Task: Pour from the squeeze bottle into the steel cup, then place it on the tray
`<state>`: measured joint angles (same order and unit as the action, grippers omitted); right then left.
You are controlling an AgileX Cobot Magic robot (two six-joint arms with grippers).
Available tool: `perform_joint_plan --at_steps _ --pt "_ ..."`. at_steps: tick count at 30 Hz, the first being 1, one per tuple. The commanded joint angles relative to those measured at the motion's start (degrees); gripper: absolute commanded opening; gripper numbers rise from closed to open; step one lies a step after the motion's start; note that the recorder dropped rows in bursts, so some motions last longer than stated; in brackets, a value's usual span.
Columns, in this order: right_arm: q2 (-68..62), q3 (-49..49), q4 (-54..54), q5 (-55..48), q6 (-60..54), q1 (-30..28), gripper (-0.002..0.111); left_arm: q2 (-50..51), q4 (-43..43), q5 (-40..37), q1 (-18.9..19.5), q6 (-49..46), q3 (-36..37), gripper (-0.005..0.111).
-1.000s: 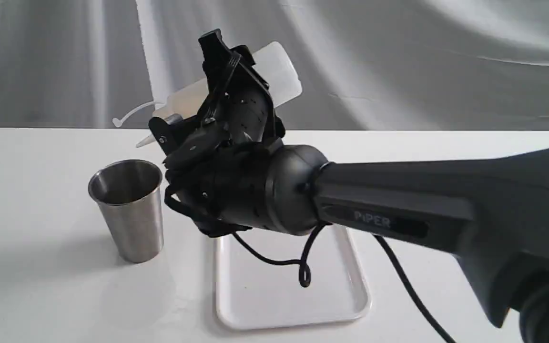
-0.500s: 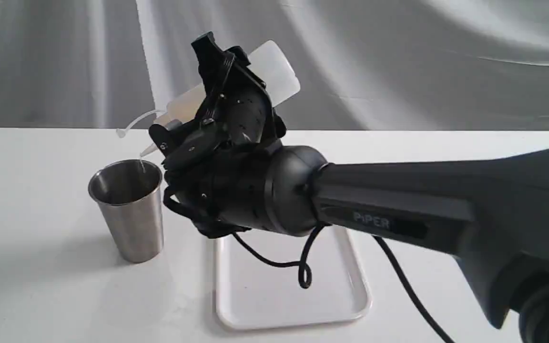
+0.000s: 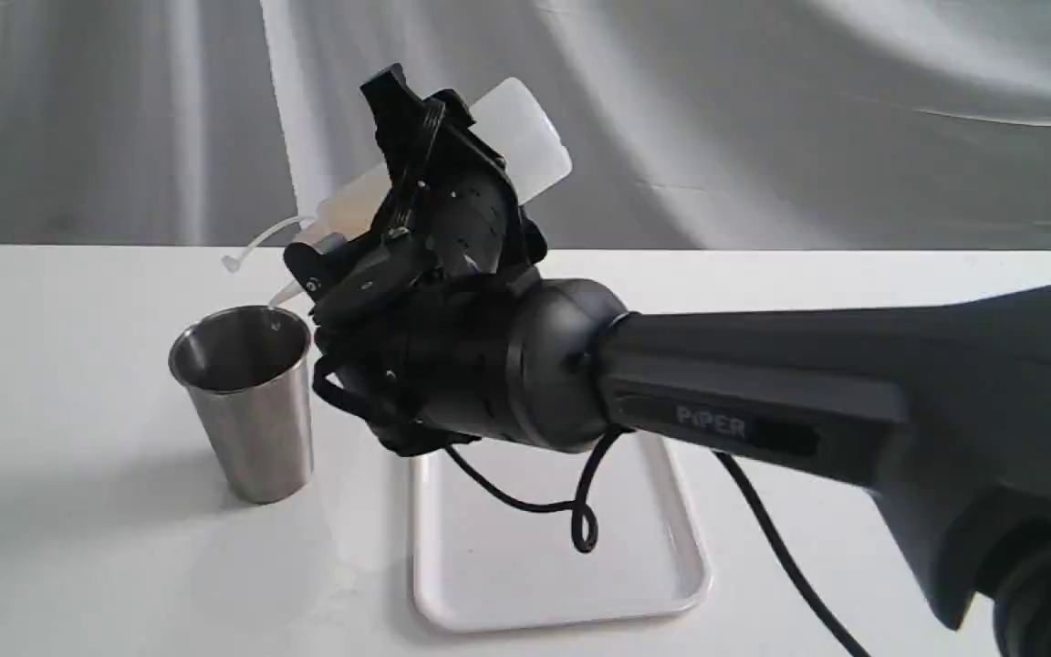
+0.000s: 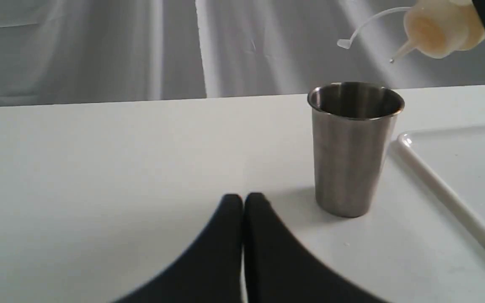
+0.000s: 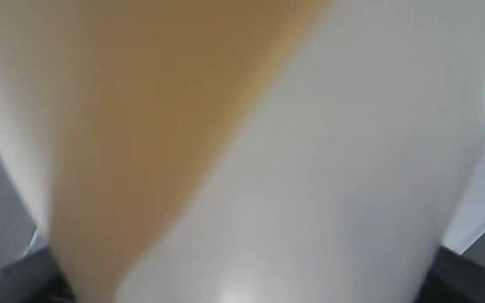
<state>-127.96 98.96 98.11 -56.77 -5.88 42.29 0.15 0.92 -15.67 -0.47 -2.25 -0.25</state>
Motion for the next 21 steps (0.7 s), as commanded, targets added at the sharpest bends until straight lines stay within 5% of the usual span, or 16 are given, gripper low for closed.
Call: perform_joint_plan --at_steps 1,21 --pt "1.2 0.5 1.8 -0.3 3.1 -0.3 0.0 -0.1 0.0 0.4 -0.4 0.2 0.3 0.0" --pt "1.1 0.5 -3.3 -1.0 28.2 -0.7 0.0 -0.1 0.0 0.4 -0.4 0.2 0.3 0.0"
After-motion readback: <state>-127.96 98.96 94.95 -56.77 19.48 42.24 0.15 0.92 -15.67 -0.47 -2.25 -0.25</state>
